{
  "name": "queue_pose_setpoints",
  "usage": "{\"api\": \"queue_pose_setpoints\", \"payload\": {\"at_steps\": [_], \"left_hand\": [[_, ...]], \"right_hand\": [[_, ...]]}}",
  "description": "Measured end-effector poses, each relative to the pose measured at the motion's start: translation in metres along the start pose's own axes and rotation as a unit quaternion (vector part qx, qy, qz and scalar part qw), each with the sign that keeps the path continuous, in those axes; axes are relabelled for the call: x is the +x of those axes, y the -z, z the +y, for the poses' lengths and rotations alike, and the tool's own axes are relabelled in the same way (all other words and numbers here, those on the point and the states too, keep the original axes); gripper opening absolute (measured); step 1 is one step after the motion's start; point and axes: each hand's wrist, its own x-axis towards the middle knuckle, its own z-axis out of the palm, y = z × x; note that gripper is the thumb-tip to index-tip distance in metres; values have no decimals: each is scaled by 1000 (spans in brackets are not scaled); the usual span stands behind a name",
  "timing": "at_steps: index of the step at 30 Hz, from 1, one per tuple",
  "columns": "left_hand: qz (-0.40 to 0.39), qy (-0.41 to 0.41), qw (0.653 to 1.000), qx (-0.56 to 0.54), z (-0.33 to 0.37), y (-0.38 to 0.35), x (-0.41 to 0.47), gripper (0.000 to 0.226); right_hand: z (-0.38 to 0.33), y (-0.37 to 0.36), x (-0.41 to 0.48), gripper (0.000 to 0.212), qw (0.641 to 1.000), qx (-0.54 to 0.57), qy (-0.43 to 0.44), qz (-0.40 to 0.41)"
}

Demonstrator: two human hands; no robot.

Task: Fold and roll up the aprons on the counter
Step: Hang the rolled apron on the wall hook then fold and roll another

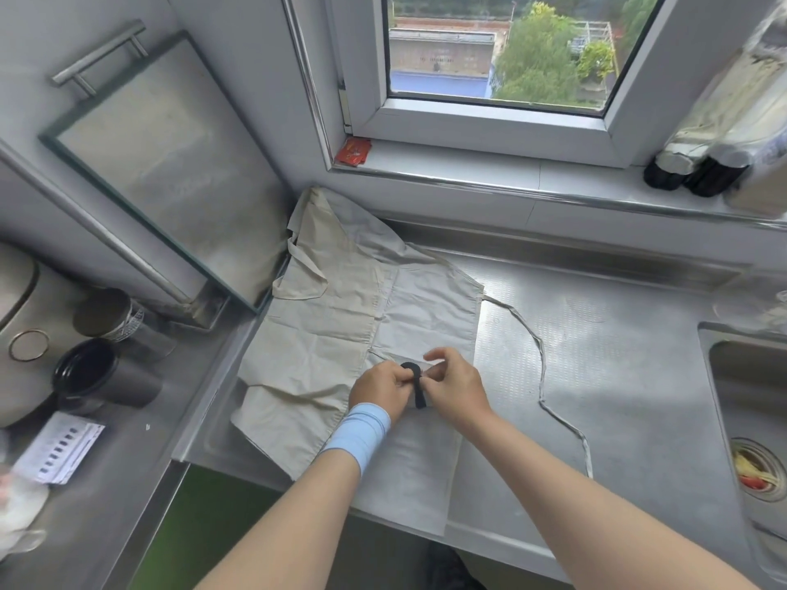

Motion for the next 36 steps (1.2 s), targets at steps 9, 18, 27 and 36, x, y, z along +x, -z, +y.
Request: {"api": "queue_pose_setpoints", "payload": {"at_steps": [9, 18, 27, 36], "left_hand": [[16, -30, 999, 2, 1, 0, 2, 13], [-12, 58, 989, -134, -4, 1, 9, 2], [46, 6, 993, -113, -15, 8, 8, 36], [-38, 22, 983, -178, -13, 30, -3, 24]], "right_hand": [[-1, -3, 4, 9, 997, -9, 62, -47], [5, -6, 8, 30, 983, -129, 131, 4], [2, -10, 14, 9, 994, -62, 85, -15], [-38, 0, -4, 10, 994, 17, 110, 10]]}}
